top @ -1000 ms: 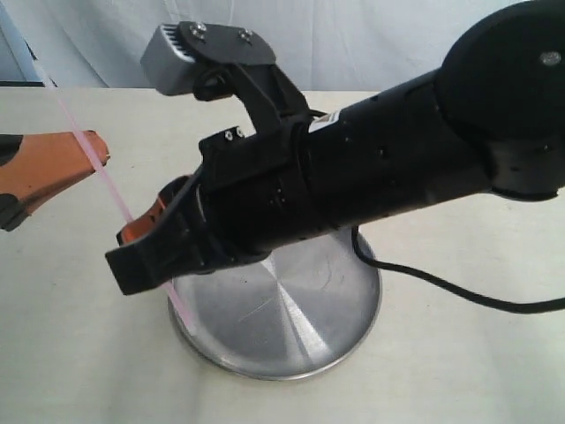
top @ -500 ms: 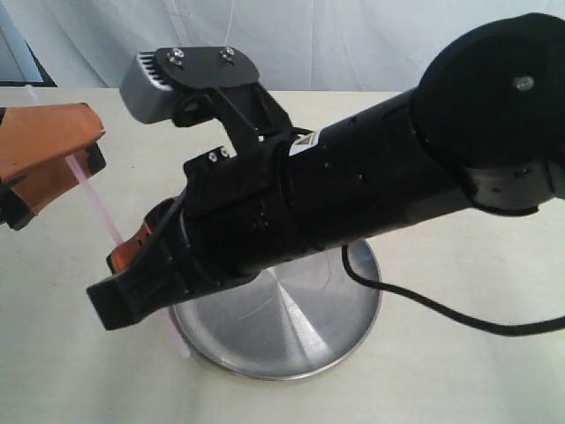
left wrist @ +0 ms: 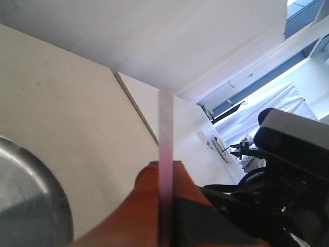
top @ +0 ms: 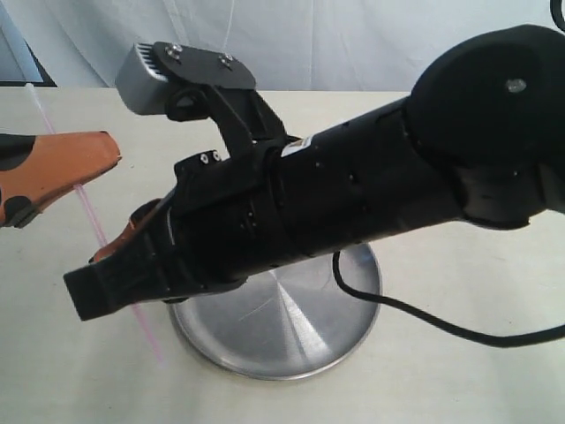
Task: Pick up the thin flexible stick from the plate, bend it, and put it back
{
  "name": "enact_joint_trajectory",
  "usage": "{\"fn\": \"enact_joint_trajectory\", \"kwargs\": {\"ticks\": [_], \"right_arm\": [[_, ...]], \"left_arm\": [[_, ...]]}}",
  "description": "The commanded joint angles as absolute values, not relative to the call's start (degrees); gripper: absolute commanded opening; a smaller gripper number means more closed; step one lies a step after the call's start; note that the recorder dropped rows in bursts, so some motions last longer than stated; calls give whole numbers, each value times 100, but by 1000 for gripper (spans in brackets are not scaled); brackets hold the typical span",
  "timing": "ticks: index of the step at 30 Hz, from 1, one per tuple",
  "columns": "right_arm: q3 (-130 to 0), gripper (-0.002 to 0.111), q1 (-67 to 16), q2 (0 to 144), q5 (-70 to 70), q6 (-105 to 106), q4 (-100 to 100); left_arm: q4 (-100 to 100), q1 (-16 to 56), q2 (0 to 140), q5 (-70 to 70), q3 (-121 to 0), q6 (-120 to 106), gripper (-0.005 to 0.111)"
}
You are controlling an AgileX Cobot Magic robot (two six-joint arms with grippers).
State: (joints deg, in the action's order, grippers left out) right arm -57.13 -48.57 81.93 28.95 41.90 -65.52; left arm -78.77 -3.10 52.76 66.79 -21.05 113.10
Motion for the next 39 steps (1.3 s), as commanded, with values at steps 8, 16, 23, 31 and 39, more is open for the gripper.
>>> {"fn": "enact_joint_trajectory", "kwargs": {"ticks": [8, 16, 23, 31, 39], "right_arm": [[-5749, 62, -4861, 8765, 3031, 3833, -5976], [-5749, 0, -4861, 8906, 3809, 3873, -6373], [-5749, -1, -4861, 7864, 2758, 4099, -6165], [-5749, -1, -4861, 7940, 2458, 2174, -3963], [-5760, -1, -5231, 8345, 3031, 4679, -6700]], "left_arm": [[-7667, 126, 5308, 6512, -2132, 11235, 0], [-8166, 126, 5308, 6173, -2280, 11194, 0], [-9335, 126, 5308, 5985, -2280, 11747, 0], [-7526, 126, 5308, 6996, -2314, 11805, 0], [-8096, 126, 5367, 6361, -2566, 11406, 0]]}}
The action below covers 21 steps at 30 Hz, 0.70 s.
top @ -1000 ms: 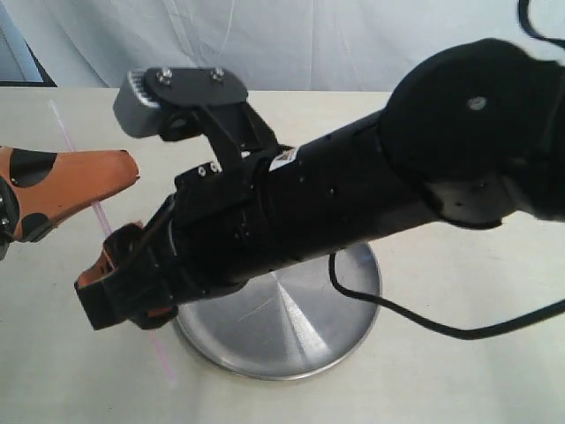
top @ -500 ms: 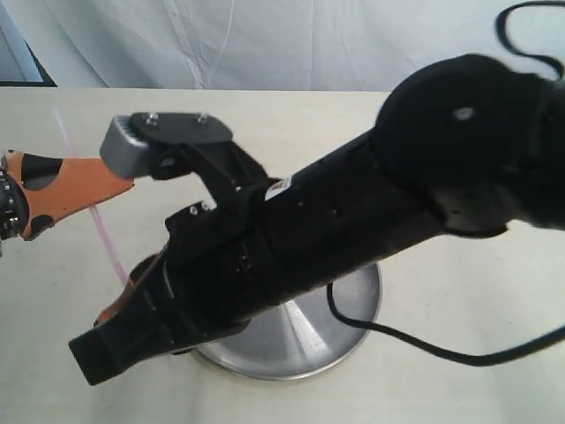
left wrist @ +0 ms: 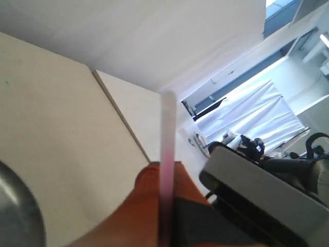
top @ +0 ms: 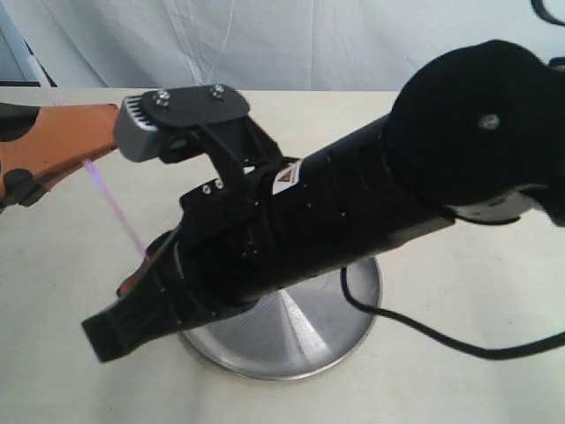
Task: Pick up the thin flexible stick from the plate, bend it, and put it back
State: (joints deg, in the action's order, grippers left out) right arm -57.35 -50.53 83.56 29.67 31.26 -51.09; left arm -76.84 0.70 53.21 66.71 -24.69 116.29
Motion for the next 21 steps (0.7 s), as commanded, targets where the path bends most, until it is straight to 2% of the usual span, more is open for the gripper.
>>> {"fn": "enact_joint_trajectory", "kwargs": {"ticks": [1, 4, 8, 15, 21], "right_arm": [[-5773, -1, -5261, 8264, 2921, 5071, -7142], [-5813, -1, -5261, 7918, 2086, 5287, -7228], [-5813, -1, -5162, 7508, 1146, 4753, -6194], [-5813, -1, -4729, 7937, 2522, 2786, -4471], [-5813, -1, -5147, 8556, 2888, 3068, -5110]], "left_arm": [[-8461, 126, 5392, 6190, -2566, 11465, 0], [-9572, 156, 5406, 6039, -2522, 11987, 0], [-9345, 428, 5406, 6939, -2419, 11992, 0], [-7687, 642, 5395, 6996, -2673, 11929, 0], [-7741, 642, 5405, 6630, -3087, 11656, 0]]}}
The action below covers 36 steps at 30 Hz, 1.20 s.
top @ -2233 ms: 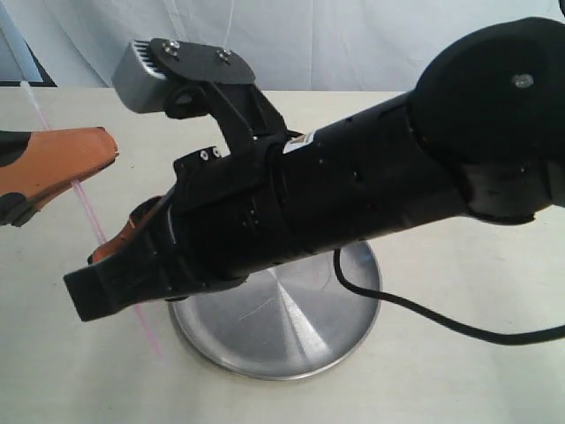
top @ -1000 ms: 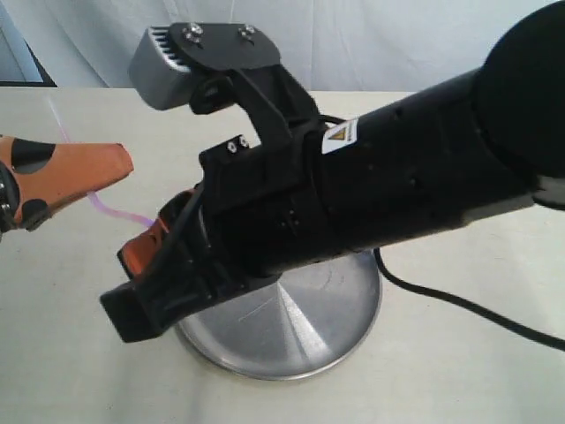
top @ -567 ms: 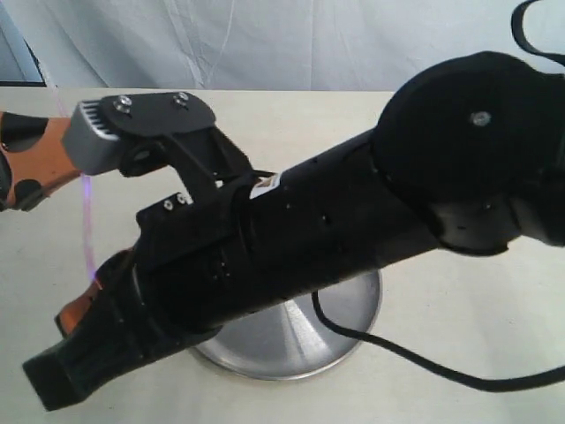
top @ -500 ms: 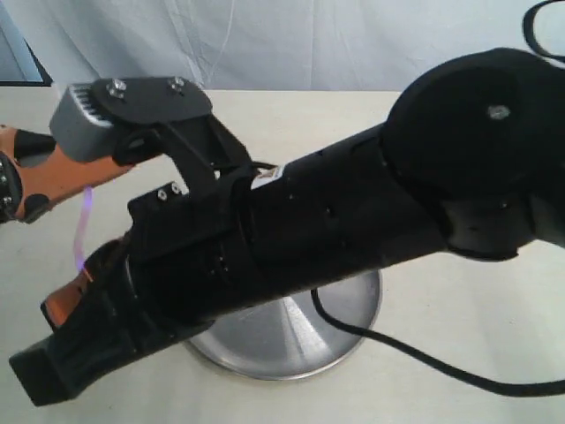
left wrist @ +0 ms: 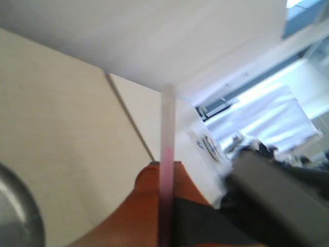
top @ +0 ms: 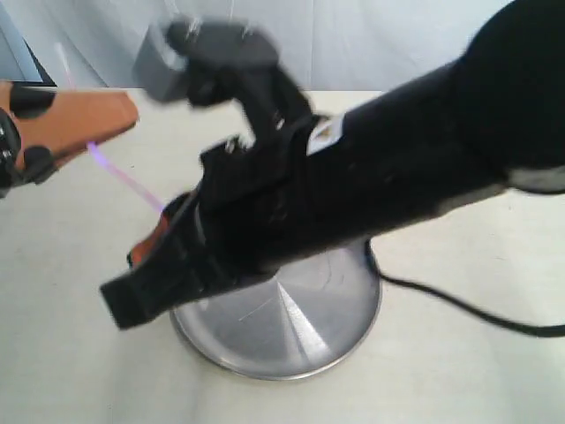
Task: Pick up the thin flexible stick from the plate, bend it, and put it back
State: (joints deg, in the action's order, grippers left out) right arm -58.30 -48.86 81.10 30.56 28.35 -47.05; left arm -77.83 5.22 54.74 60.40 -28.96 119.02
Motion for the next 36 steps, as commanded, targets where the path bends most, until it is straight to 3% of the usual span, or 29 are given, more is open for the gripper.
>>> {"fn": "enact_joint_trajectory", "kwargs": {"ticks": [1, 4, 10, 20, 26, 30, 36], "right_arm": [[-5813, -1, -5246, 8600, 2848, 3454, -5424], [-5826, -1, -5404, 8556, 2787, 4368, -6361], [-5907, -1, -5196, 7896, 2305, 4329, -6026], [-5907, -1, -4558, 7652, 2962, 1330, -2707], [-5907, -1, -5028, 8237, 3154, 3012, -4682], [-5930, -1, -5094, 8118, 3105, 4389, -6136], [-5930, -1, -4736, 7522, 2641, 3711, -4999]], "left_arm": [[-7825, 642, 5405, 6447, -3087, 11602, 0], [-8600, 642, 5405, 5903, -3087, 11654, 0], [-9770, 653, 5405, 5975, -3087, 11989, 0], [-7881, 653, 5405, 6996, -3112, 11921, 0], [-8251, 653, 5405, 5798, -3437, 11671, 0], [-9683, 653, 5428, 4927, -3366, 12004, 0], [-9632, 653, 5464, 5929, -2990, 11992, 0]]}}
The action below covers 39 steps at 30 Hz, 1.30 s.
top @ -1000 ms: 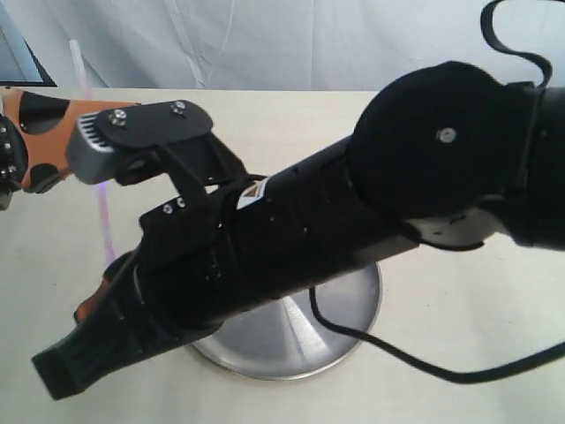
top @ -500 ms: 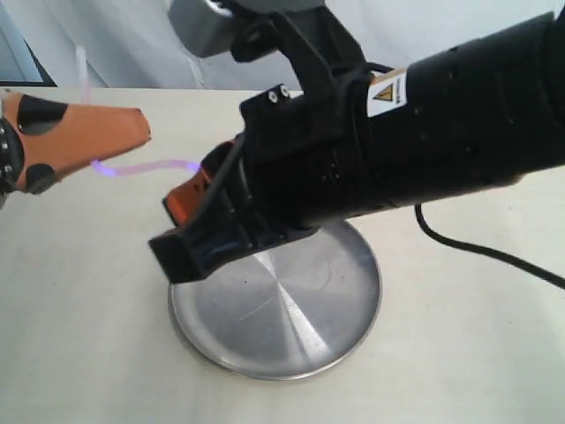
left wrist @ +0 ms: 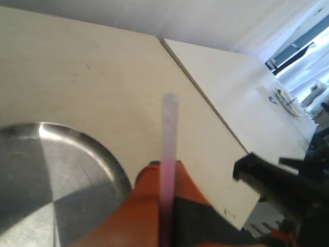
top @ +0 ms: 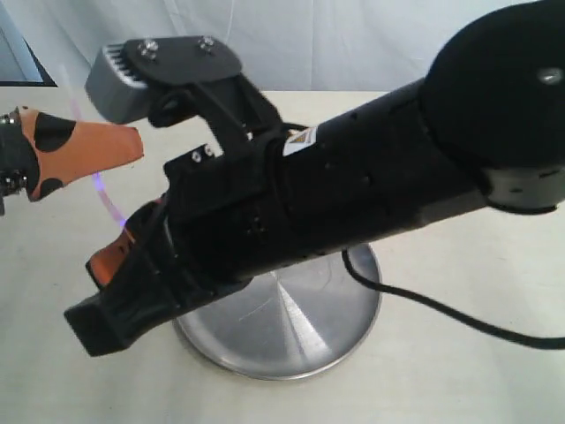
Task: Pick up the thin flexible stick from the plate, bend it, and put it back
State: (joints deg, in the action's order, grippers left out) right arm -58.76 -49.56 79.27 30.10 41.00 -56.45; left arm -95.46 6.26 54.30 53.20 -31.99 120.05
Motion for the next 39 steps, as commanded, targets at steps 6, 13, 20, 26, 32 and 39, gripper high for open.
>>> {"fn": "enact_joint_trajectory", "kwargs": {"ticks": [6, 13, 20, 26, 32, 39], "right_arm": [[-5918, -1, -4531, 7662, 3018, 1953, -3118], [-5918, -1, -4981, 8259, 3238, 3487, -5094], [-6054, -1, -4966, 7751, 2686, 4727, -6156], [-6031, -1, -4407, 7326, 2653, 2583, -3645], [-6031, -1, -4918, 8079, 3316, 3867, -5431], [-6261, -1, -4754, 7377, 2544, 4244, -5378]], "left_arm": [[-8208, 653, 5357, 6879, -3040, 11982, 0], [-8334, 653, 5343, 5533, -3476, 11553, 0], [-9995, 653, 5662, 5121, -3373, 11989, 0], [-8636, 653, 5636, 6622, -3198, 11974, 0], [-8911, 653, 5594, 5273, -3814, 11704, 0], [-9995, 653, 5929, 5858, -3497, 11981, 0]]}}
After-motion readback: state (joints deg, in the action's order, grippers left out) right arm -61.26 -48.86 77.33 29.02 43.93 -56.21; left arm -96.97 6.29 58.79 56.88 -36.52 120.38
